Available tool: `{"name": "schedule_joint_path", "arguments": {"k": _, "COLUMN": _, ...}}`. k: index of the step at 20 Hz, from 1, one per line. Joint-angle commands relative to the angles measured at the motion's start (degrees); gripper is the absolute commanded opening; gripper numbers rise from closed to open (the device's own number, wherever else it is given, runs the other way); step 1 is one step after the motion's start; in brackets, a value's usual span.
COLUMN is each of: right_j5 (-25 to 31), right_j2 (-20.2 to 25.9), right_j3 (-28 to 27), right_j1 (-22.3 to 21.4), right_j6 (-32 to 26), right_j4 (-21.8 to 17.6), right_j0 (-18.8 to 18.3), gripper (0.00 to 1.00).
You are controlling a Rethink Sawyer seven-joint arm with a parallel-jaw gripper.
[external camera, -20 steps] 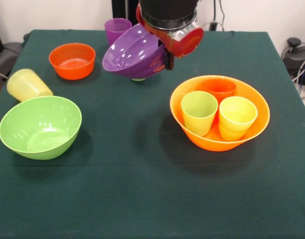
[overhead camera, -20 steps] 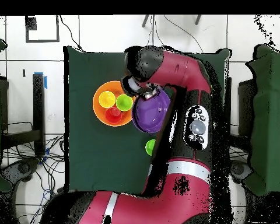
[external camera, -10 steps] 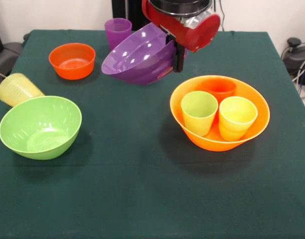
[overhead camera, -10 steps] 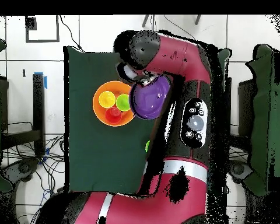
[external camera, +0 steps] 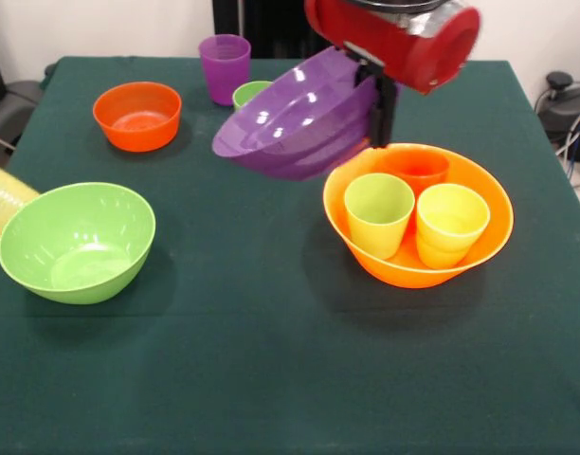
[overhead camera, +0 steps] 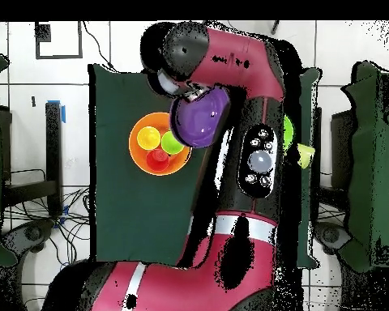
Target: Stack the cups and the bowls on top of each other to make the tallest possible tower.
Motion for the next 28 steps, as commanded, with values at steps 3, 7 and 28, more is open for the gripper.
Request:
{"name": "schedule_joint_path", "arguments": {"k": 3, "right_j5": 9.40, "right_j2": 3.43, "right_j3": -6.75, "right_j1": 4.07, "right_j6": 9.29, "right_j4": 1.93, "right_j0": 2.53, "gripper": 0.00}}
{"name": "schedule_joint_path", "arguments": {"k": 7, "right_j5": 9.74, "right_j2": 2.80, "right_j3": -8.59, "right_j1": 5.27, "right_j6": 10.87, "right_j4": 3.02, "right_j0": 3.53, "gripper": 0.00}}
{"name": "schedule_joint_path", "arguments": {"k": 28, "right_j5": -0.71, "right_j2": -2.19, "right_j3": -5.02, "right_j1": 8.82, "right_j6": 15.95, "right_j4": 6.12, "right_j0": 8.93, "gripper": 0.00}}
